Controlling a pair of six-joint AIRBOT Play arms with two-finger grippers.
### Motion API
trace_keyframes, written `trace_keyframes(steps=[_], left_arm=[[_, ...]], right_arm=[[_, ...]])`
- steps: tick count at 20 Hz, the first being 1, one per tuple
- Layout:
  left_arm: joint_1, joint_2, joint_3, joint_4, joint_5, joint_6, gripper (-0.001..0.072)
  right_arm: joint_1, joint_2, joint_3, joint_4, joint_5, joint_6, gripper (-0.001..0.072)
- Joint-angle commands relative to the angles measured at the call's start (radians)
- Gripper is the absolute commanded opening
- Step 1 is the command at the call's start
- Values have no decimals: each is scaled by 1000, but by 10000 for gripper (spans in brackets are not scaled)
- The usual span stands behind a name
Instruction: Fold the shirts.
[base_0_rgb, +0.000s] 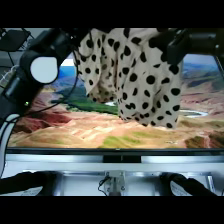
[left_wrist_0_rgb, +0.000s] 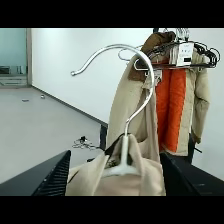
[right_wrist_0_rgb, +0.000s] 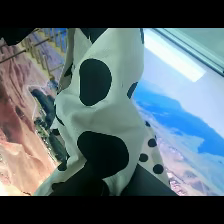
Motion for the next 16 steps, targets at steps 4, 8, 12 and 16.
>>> trace_keyframes(steps=[4,8,12,16], left_arm=[[-9,-6,1,-1,68,-2,589],[-5,-16,1,-1,61,-1,585],[23,-17,1,-1,6,-2,161],[42,-5,1,-1,13,-1,47]], right_arm=[[129,-18,0,-153,-89,-41,67],[236,-18,0,-227,-175,-45,67],[261,-17,0,-230,-181,-44,67],[260,-17,0,-243,-184,-32,234]])
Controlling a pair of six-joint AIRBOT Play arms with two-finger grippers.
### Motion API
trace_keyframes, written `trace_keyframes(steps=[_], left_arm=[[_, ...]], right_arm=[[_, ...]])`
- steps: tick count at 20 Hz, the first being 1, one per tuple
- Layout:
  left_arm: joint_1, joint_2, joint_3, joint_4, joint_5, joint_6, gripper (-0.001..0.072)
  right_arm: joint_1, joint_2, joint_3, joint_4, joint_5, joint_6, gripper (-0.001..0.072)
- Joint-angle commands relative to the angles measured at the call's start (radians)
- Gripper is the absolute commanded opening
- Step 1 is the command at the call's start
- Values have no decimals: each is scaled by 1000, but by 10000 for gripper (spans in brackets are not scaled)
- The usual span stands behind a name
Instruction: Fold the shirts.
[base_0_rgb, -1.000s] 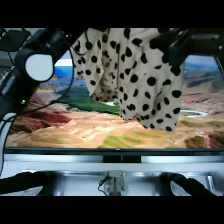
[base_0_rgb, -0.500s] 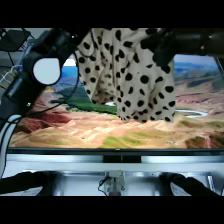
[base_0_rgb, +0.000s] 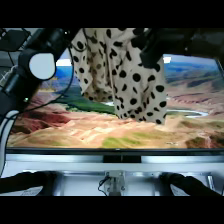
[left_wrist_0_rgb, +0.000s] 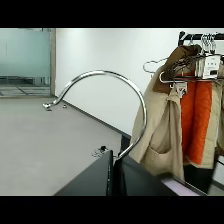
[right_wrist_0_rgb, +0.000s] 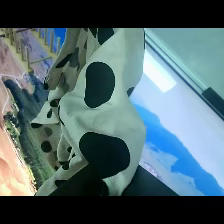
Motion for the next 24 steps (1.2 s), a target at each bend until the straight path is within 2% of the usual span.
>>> trace_keyframes(steps=[1,2,12,13,14,15,16,20,21,22,23,24], left_arm=[[22,10,0,2,1,0,46],[30,13,0,1,0,0,46],[144,51,0,1,0,-4,46],[151,52,0,1,1,-35,46],[153,52,0,1,1,-55,46],[155,52,0,1,2,-61,46],[155,53,0,1,2,-64,46],[146,53,0,1,1,-90,48],[146,53,0,1,0,-90,66],[145,53,0,1,2,-90,235],[145,54,0,1,1,-89,343],[145,58,0,2,0,-85,349]], right_arm=[[7,0,1,-28,-14,42,429],[7,2,1,-27,-18,59,457],[8,32,2,1,-12,74,453],[8,38,2,2,-14,74,388],[8,41,2,2,-13,74,231],[7,41,2,1,-7,74,121],[8,41,2,1,1,73,74],[8,41,2,17,-16,35,67],[8,41,2,19,-21,29,66],[7,41,2,21,-23,27,66],[7,41,2,26,-26,27,66],[7,41,2,25,-32,27,66]])
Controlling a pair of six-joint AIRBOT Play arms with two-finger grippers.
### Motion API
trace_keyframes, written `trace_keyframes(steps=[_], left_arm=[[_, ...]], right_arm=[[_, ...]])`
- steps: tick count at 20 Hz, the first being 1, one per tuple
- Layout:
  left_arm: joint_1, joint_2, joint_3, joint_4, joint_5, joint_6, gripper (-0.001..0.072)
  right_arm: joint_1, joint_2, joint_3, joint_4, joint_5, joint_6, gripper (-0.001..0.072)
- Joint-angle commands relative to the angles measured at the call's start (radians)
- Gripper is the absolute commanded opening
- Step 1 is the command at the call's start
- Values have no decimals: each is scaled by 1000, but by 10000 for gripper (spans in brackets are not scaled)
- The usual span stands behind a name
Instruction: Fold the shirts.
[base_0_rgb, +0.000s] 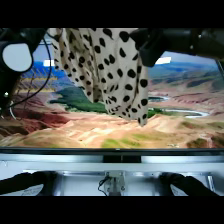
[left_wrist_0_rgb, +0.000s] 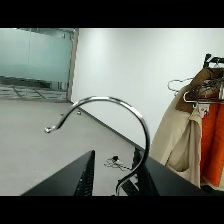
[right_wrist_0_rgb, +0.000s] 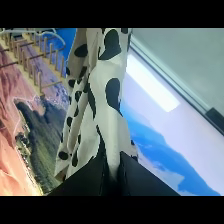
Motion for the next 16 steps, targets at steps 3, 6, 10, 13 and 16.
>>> trace_keyframes(steps=[3,6,10,13,16], left_arm=[[-3,29,0,1,-6,45,356],[-3,71,0,2,-88,59,356],[-3,113,0,21,-196,198,356],[-2,143,0,65,-135,231,355],[4,170,0,64,-109,230,339]], right_arm=[[0,2,1,13,-67,-11,65],[0,1,1,13,-150,-18,65],[0,1,1,15,-212,-18,65],[0,2,1,-13,-252,-13,65],[-32,2,1,-225,-400,201,65]])
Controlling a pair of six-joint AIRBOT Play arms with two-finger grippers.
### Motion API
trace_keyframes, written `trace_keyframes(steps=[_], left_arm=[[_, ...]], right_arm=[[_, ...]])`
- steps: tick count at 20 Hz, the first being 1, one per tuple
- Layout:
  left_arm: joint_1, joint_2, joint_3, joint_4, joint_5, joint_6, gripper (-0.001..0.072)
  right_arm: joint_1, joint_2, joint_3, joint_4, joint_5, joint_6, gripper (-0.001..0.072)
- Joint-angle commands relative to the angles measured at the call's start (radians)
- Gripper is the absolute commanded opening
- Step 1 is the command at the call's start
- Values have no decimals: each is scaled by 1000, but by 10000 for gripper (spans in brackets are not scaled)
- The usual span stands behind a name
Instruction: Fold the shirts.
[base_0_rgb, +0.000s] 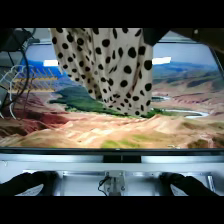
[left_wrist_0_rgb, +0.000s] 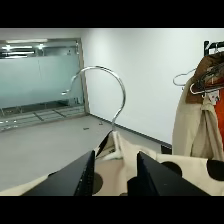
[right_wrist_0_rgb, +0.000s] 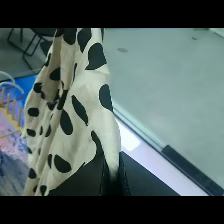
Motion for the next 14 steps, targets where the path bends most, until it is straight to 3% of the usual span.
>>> trace_keyframes(steps=[1,4,7,14], left_arm=[[5,33,0,14,8,24,339],[7,44,0,14,-83,24,337],[7,42,-1,14,-154,24,335],[7,43,0,15,-152,24,328]], right_arm=[[-59,3,5,-269,-148,253,65],[-206,4,71,-496,-69,447,65],[-363,40,99,-523,-9,477,65],[-695,151,100,-532,111,497,65]])
